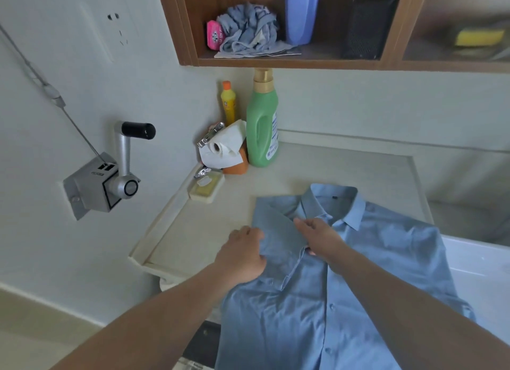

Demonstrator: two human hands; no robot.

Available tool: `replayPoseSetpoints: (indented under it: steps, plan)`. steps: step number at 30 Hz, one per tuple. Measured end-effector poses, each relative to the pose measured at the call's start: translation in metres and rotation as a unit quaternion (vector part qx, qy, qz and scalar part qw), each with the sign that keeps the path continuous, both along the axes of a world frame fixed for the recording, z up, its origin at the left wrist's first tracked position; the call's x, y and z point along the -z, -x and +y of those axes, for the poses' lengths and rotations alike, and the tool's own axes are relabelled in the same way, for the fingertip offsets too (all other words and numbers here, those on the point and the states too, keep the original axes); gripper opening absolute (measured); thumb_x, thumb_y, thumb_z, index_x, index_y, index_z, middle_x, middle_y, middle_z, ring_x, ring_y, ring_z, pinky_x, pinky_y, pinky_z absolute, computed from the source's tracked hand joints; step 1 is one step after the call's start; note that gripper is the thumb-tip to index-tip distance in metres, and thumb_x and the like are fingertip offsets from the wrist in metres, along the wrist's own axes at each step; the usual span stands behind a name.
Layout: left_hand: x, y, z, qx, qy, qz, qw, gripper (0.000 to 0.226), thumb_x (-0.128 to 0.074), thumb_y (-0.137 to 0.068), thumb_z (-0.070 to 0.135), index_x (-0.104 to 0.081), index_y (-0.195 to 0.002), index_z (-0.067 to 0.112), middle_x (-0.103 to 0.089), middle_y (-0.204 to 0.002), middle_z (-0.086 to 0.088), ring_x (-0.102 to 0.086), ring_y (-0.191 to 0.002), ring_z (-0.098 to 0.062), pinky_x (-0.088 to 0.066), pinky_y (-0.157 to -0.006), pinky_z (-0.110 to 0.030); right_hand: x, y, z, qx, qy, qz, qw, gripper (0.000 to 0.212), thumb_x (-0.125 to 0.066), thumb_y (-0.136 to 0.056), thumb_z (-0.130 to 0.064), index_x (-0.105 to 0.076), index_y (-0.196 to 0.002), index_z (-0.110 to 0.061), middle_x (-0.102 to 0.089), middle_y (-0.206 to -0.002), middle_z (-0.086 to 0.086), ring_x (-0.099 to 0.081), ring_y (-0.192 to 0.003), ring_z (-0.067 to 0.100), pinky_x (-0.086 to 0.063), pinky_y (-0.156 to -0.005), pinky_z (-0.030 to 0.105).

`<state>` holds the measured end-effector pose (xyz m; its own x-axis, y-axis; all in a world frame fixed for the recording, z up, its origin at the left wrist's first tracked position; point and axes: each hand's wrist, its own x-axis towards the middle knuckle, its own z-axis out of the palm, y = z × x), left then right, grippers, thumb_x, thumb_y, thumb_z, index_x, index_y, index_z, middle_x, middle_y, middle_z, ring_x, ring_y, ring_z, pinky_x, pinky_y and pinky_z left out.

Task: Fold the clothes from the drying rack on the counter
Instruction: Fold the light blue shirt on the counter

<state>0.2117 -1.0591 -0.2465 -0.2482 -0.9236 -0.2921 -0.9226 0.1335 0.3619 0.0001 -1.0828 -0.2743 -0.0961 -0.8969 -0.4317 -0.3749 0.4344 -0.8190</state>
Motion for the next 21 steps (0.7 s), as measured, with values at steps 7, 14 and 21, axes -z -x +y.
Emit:
replayPoseSetpoints:
  steps: [7, 14, 21]
  plan:
    - [0.016, -0.029, 0.015, -0.058, -0.058, -0.057, 0.995, 0.044, -0.061, -0.087, 0.029, -0.048, -0.126, 0.019, -0.052, -0.117, -0.003, -0.057, -0.107, -0.025, -0.052, -0.09, -0.041, 0.013, -0.006, 0.002, -0.063, 0.042, 0.156, 0.985, 0.038, -0.044, -0.096, -0.01, -0.049, -0.121, -0.037, -0.062, -0.102, -0.008, -0.06, -0.079, 0.023, -0.049, -0.066, 0.031]
    - [0.019, -0.035, 0.02, -0.063, -0.027, -0.046, 0.997, 0.035, -0.054, -0.091, 0.013, -0.052, -0.125, 0.015, -0.061, -0.113, -0.006, -0.062, -0.1, -0.026, -0.049, -0.08, -0.033, 0.021, 0.002, -0.006, -0.093, 0.023, 0.202, 0.975, 0.033, -0.044, -0.1, -0.012, -0.064, -0.121, -0.027, -0.062, -0.12, 0.0, -0.058, -0.095, 0.022, -0.051, -0.082, 0.03]
    - [0.017, -0.036, 0.021, -0.083, -0.022, -0.086, 0.993, 0.027, -0.053, -0.093, 0.015, -0.049, -0.12, 0.016, -0.052, -0.11, -0.005, -0.059, -0.101, -0.028, -0.046, -0.079, -0.034, 0.015, -0.001, -0.005, -0.135, 0.015, 0.156, 0.978, 0.045, -0.066, -0.083, -0.026, -0.066, -0.128, -0.03, -0.054, -0.128, -0.001, -0.066, -0.098, 0.022, -0.059, -0.085, 0.034]
